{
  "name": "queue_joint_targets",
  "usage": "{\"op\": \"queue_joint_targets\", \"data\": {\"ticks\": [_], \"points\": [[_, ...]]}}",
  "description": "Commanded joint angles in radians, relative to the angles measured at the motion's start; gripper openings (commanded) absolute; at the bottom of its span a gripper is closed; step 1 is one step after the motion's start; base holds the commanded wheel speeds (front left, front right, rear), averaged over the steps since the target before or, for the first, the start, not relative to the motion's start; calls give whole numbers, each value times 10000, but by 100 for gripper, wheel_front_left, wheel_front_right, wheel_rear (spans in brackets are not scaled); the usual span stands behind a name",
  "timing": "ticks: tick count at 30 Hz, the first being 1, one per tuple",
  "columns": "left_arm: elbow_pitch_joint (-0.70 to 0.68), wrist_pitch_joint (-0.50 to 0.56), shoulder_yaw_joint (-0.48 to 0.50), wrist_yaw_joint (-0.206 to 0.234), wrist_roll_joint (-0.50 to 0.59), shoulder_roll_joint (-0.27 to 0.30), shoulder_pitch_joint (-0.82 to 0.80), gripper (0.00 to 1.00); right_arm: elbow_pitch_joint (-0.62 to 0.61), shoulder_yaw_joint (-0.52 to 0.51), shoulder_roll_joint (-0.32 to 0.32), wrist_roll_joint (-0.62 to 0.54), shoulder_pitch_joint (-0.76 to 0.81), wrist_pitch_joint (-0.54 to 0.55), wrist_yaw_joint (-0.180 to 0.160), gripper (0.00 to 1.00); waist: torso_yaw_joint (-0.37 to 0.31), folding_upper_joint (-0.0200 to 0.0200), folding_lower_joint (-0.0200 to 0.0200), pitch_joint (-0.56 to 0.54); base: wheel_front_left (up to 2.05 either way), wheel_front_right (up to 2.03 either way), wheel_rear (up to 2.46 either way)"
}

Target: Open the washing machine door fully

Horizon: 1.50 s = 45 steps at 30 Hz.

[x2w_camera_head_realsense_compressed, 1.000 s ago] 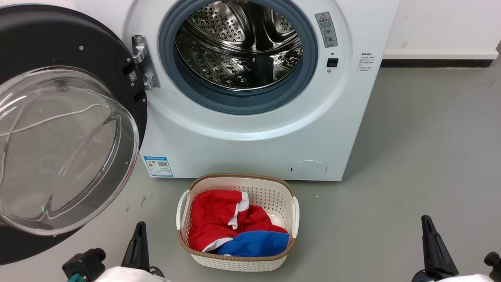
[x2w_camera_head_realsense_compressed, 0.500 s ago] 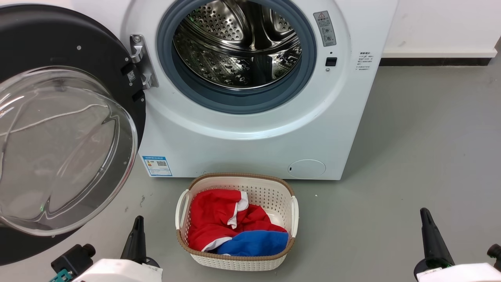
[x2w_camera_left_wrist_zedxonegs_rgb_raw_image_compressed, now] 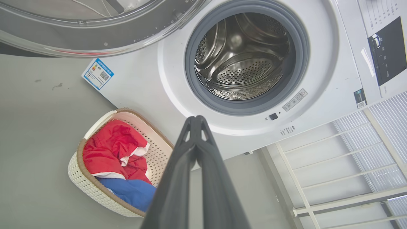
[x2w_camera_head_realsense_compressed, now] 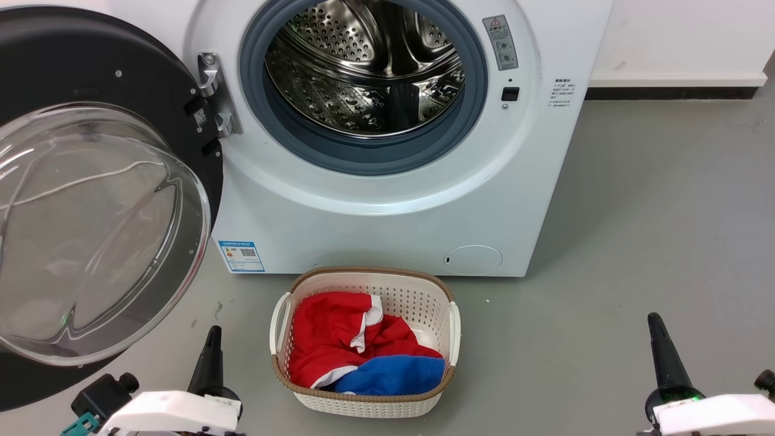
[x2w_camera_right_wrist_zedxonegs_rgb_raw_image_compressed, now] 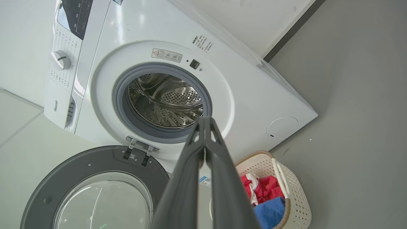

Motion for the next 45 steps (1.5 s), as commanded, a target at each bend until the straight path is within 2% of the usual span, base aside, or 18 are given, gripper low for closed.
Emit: {"op": "queue_joint_targets", "data": {"ticks": [1, 45], "points": [[-70, 57, 56, -77, -283, 17, -264, 0, -34, -17, -88, 299, -313, 64, 1, 0, -3, 0, 0, 2, 0, 0, 0], [305, 1129, 428, -399, -4699, 23, -931, 0, 837, -222, -50, 4402, -1347, 1189, 2, 0, -130, 0, 0, 91, 0, 0, 0]]}}
